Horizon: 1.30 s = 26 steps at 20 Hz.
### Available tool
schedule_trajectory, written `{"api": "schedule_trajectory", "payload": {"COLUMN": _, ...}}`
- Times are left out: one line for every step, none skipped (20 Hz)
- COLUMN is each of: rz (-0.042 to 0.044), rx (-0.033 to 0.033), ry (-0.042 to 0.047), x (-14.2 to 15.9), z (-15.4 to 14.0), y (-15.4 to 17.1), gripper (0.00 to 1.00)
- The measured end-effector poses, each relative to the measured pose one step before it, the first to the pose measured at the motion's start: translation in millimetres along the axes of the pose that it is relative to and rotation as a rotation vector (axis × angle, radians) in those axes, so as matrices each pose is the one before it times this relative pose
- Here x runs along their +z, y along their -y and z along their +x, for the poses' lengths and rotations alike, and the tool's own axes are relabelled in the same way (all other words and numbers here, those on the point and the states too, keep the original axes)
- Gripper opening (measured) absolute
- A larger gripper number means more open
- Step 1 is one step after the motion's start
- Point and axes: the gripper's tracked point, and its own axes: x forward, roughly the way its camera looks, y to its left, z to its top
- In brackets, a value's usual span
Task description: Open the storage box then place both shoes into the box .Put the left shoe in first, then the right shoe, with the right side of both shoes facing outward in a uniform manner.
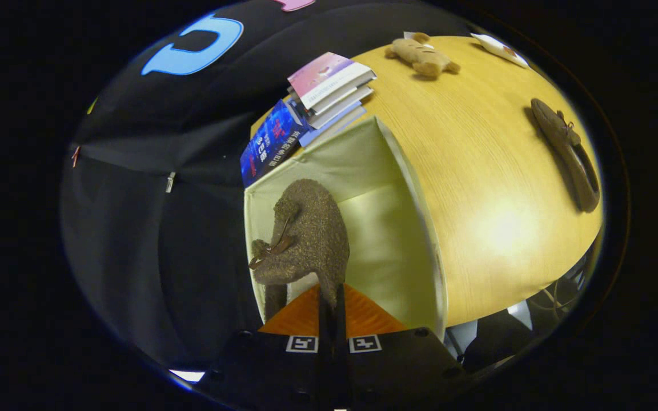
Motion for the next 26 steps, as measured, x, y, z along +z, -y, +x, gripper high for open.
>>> {"api": "schedule_trajectory", "payload": {"rz": 0.02288, "rx": 0.00097, "ry": -0.00467, "x": -1.78, "z": 7.93, "y": -1.15, "gripper": 0.05}}
{"api": "schedule_trajectory", "payload": {"rz": 0.00056, "rx": 0.01205, "ry": -0.00887, "x": -2.85, "z": 8.11, "y": -2.58, "gripper": 0.05}}
{"api": "schedule_trajectory", "payload": {"rz": -0.01617, "rx": 0.02964, "ry": -0.0193, "x": -3.74, "z": 5.99, "y": -4.22, "gripper": 0.05}}
{"api": "schedule_trajectory", "payload": {"rz": -0.01735, "rx": 0.04175, "ry": -0.03291, "x": -8.71, "z": 3.17, "y": -8.04, "gripper": 0.1}}
{"api": "schedule_trajectory", "payload": {"rz": -0.00987, "rx": 0.02821, "ry": -0.02165, "x": -0.91, "z": -3.28, "y": -3.97, "gripper": 0.3}}
{"api": "schedule_trajectory", "payload": {"rz": -0.01495, "rx": 0.01709, "ry": 0.00007, "x": -0.74, "z": 4.36, "y": -1.41, "gripper": 0.51}}
{"api": "schedule_trajectory", "payload": {"rz": -0.01943, "rx": 0.01013, "ry": 0.00643, "x": 1.16, "z": -4.12, "y": -3.61, "gripper": 0.72}}
{"api": "schedule_trajectory", "payload": {"rz": -0.0233, "rx": -0.00023, "ry": 0.00882, "x": -0.61, "z": -4.28, "y": -0.66, "gripper": 0.93}}
{"api": "schedule_trajectory", "payload": {"rz": -0.03178, "rx": -0.00447, "ry": 0.01074, "x": 2.52, "z": -4.46, "y": -0.27, "gripper": 0.97}}
{"api": "schedule_trajectory", "payload": {"rz": -0.03929, "rx": 0.0021, "ry": 0.00761, "x": -0.12, "z": -5.11, "y": -1.21, "gripper": 0.99}}
{"api": "schedule_trajectory", "payload": {"rz": -0.03946, "rx": 0.00775, "ry": 0.01241, "x": 1.85, "z": -6.93, "y": -1.9, "gripper": 0.99}}
{"api": "schedule_trajectory", "payload": {"rz": -0.04928, "rx": 0.00771, "ry": 0.01253, "x": 2.23, "z": -9.29, "y": -1.32, "gripper": 0.99}}
{"api": "schedule_trajectory", "payload": {"rz": -0.05352, "rx": 0.00763, "ry": 0.01686, "x": 4.28, "z": -11.07, "y": -0.75, "gripper": 0.99}}
{"api": "schedule_trajectory", "payload": {"rz": -0.05236, "rx": 0.01114, "ry": 0.01927, "x": 4.25, "z": -13.05, "y": -0.84, "gripper": 0.99}}
{"api": "schedule_trajectory", "payload": {"rz": -0.0489, "rx": 0.01717, "ry": 0.02063, "x": 5.02, "z": -13.79, "y": -0.77, "gripper": 0.99}}
{"api": "schedule_trajectory", "payload": {"rz": -0.04273, "rx": 0.01077, "ry": 0.01868, "x": 6.75, "z": -7.47, "y": 3.91, "gripper": 0.99}}
{"api": "schedule_trajectory", "payload": {"rz": -0.03768, "rx": 0.00519, "ry": 0.02326, "x": 7.0, "z": -14.97, "y": 3.18, "gripper": 0.99}}
{"api": "schedule_trajectory", "payload": {"rz": -0.03031, "rx": -0.00188, "ry": 0.02734, "x": 7.35, "z": -16.2, "y": 7.49, "gripper": 0.99}}
{"api": "schedule_trajectory", "payload": {"rz": -0.02657, "rx": -0.00559, "ry": 0.02724, "x": 7.46, "z": -15.43, "y": 8.55, "gripper": 0.99}}
{"api": "schedule_trajectory", "payload": {"rz": -0.02202, "rx": -0.00923, "ry": 0.02219, "x": 5.66, "z": -14.45, "y": 10.9, "gripper": 0.99}}
{"api": "schedule_trajectory", "payload": {"rz": -0.01691, "rx": -0.01227, "ry": 0.02035, "x": 4.94, "z": -14.12, "y": 11.97, "gripper": 0.99}}
{"api": "schedule_trajectory", "payload": {"rz": -0.01447, "rx": -0.01733, "ry": 0.01573, "x": 3.11, "z": -13.92, "y": 14.02, "gripper": 0.99}}
{"api": "schedule_trajectory", "payload": {"rz": -0.01141, "rx": -0.0209, "ry": 0.0066, "x": 2.14, "z": -13.93, "y": 16.27, "gripper": 0.99}}
{"api": "schedule_trajectory", "payload": {"rz": -0.00592, "rx": -0.02771, "ry": 0.01287, "x": 3.54, "z": -12.26, "y": 18.87, "gripper": 0.99}}
{"api": "schedule_trajectory", "payload": {"rz": -0.00129, "rx": -0.03623, "ry": 0.02141, "x": 3.42, "z": -11.85, "y": 22.02, "gripper": 0.99}}
{"api": "schedule_trajectory", "payload": {"rz": -0.00951, "rx": -0.0398, "ry": 0.01123, "x": 2.11, "z": -9.44, "y": 23.57, "gripper": 0.99}}
